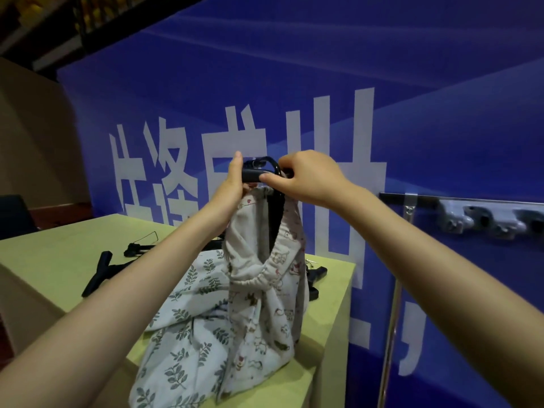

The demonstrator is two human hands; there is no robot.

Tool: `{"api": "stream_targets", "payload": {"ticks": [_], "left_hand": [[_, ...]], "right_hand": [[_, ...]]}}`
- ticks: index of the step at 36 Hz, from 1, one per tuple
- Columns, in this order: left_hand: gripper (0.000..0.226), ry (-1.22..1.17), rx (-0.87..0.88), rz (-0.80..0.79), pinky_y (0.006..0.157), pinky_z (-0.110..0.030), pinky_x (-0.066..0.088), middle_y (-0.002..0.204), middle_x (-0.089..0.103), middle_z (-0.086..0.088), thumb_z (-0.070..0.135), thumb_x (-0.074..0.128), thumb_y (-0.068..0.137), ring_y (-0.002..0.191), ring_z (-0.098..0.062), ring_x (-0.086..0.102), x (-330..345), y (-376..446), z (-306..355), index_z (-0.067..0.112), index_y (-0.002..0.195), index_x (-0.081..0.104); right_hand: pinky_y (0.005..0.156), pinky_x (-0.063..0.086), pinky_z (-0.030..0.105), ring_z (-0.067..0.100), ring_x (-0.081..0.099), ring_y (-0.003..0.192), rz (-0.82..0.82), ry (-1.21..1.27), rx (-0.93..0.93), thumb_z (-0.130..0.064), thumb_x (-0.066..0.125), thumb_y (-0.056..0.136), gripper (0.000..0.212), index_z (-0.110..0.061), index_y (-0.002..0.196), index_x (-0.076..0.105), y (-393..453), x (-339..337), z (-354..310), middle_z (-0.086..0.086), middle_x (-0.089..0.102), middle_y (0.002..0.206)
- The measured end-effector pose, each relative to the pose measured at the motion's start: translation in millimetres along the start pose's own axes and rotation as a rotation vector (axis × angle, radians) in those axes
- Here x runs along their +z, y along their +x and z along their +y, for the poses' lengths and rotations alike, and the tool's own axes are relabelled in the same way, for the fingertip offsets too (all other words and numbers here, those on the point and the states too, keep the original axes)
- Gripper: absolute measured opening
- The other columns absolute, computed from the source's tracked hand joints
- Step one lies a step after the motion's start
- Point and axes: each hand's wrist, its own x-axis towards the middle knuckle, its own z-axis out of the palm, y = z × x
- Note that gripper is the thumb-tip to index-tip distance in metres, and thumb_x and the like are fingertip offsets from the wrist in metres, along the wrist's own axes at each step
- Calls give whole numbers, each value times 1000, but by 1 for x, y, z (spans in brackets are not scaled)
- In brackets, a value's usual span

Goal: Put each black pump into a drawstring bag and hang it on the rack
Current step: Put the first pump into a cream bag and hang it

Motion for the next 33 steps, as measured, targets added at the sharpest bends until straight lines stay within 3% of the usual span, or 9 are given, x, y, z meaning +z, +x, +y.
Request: {"api": "stream_targets", "payload": {"ticks": [5,8,10,14,20,23,26,29,33], "left_hand": [[75,76,-5,-146,112,-50,32,129,63,-7,94,35,63,125,-23,54,-20,-7,-20,40,100,72],[77,172,-35,-211,112,-43,29,146,43,14,91,40,69,135,-12,38,-35,-14,-37,46,130,53],[68,217,-73,-233,97,-35,40,137,47,17,82,38,80,125,-10,46,-43,-22,-48,42,133,48],[75,287,-198,-196,71,-31,55,103,67,-7,81,48,74,85,-18,66,-59,-38,-64,17,113,61],[53,307,-373,-179,64,-28,57,95,70,-9,53,61,87,76,-20,68,-65,-62,-74,5,107,63],[32,208,-425,-196,63,-25,55,79,70,-6,33,67,89,67,-15,65,-61,-69,-74,4,100,67],[14,83,-412,-109,62,-24,53,73,67,-5,22,67,89,60,-12,63,-56,-70,-71,8,86,68],[10,-256,-428,-35,60,-20,49,75,63,-2,21,67,87,64,-11,57,-54,-64,-56,12,82,65],[14,-518,-388,-44,83,-29,48,78,62,-1,28,67,83,78,-16,56,-55,-58,-19,14,80,64]], "right_hand": [[49,26,24,7,39,51,108,6,-13,-62,48,91,48,-28,59,37,-9,3,0,-9,42,55],[48,25,25,7,37,50,125,2,-3,-61,48,92,49,-27,58,35,-11,3,0,-8,41,55],[47,25,26,9,37,50,130,-7,13,-60,48,92,49,-26,58,36,-11,4,1,-8,41,55],[47,25,27,11,37,50,132,-9,31,-61,47,91,49,-24,60,39,-9,7,-1,-6,41,55],[52,37,30,18,50,57,131,9,44,-60,48,91,47,-19,68,52,-5,14,-6,-2,50,59],[57,44,34,21,56,62,149,13,47,-60,48,91,50,-14,74,61,-6,15,-9,3,57,64],[60,35,33,21,53,68,199,31,46,-57,49,92,49,-13,73,60,-10,19,-10,3,57,66],[65,33,33,19,48,77,220,98,71,-54,50,93,46,-14,71,55,-16,23,-9,0,52,67],[63,32,31,18,46,80,219,148,82,-55,50,93,44,-17,70,49,-20,21,-5,-1,52,69]]}}
